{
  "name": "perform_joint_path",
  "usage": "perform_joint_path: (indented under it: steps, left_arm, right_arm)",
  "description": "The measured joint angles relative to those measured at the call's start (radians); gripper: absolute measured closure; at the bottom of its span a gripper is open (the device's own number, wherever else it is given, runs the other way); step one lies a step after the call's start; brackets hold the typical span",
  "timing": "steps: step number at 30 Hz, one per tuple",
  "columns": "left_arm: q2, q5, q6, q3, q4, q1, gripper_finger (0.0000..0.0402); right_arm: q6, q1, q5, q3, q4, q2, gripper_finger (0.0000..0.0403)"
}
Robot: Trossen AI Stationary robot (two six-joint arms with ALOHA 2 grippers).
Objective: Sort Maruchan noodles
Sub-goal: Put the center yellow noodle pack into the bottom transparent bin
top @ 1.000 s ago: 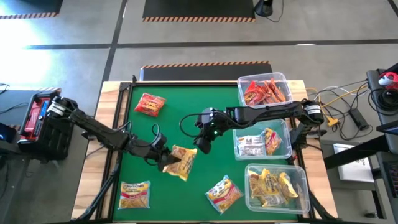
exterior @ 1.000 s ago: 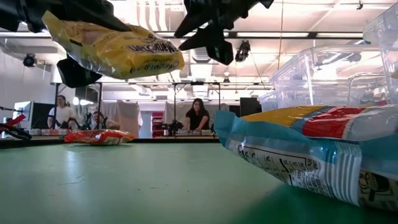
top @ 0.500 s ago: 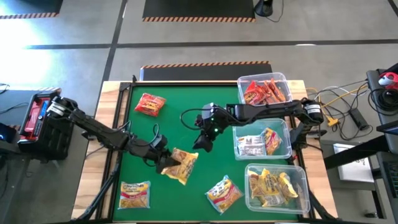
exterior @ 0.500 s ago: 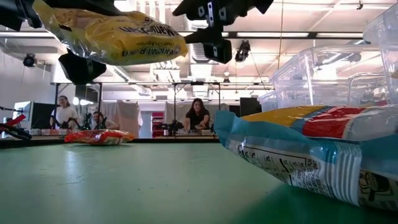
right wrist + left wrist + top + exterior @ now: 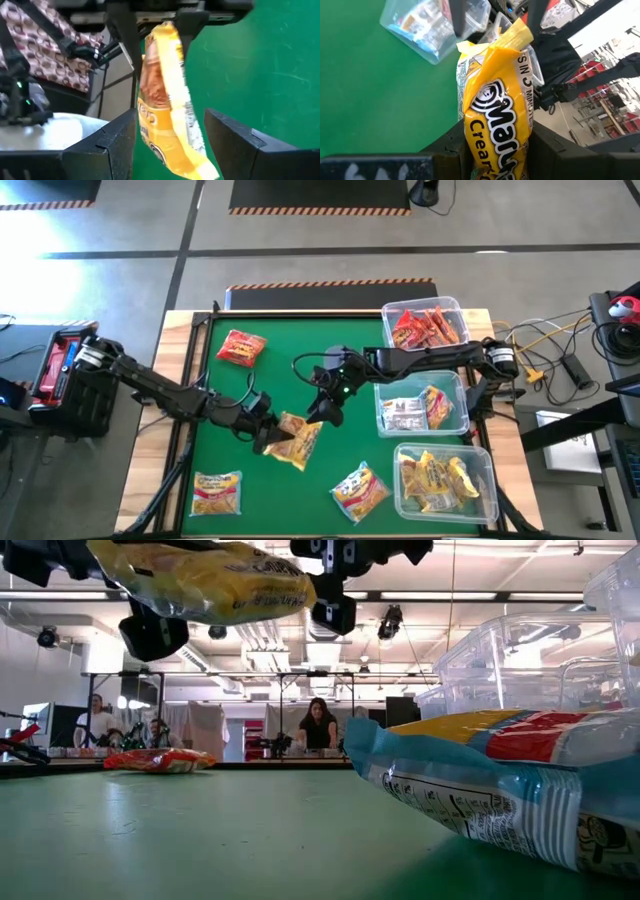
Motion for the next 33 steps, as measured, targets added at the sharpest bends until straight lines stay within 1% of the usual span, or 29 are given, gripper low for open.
perform_joint_path:
  steps: [5, 13, 16, 21, 27, 33]
  left_arm:
    - [0.0, 0.0, 0.049, 0.014, 0.0, 0.037, 0.0289]
    - [0.0, 0.016, 0.143, 0.052, -0.002, 0.077, 0.029]
    - [0.0, 0.014, 0.183, 0.062, 0.0, 0.087, 0.029]
    - [0.001, -0.011, 0.203, 0.074, -0.009, 0.106, 0.029]
    - [0.002, -0.012, 0.302, 0.106, -0.027, 0.11, 0.029]
    - [0.002, -0.037, 0.311, 0.129, -0.076, 0.111, 0.029]
  right_arm:
    - [-0.118, 0.0, 0.0, 0.0, 0.001, 0.002, 0.0181]
    - [-0.201, 0.001, 0.0, 0.0, 0.062, 0.002, 0.0181]
    - [-0.207, 0.003, 0.0, 0.0, 0.084, 0.002, 0.0181]
    - [-0.208, 0.013, 0.008, 0.0, 0.082, 0.002, 0.0181]
    - [-0.205, 0.02, 0.006, 0.0, 0.083, -0.002, 0.0183]
    - [-0.158, 0.019, 0.008, 0.0, 0.082, -0.002, 0.0207]
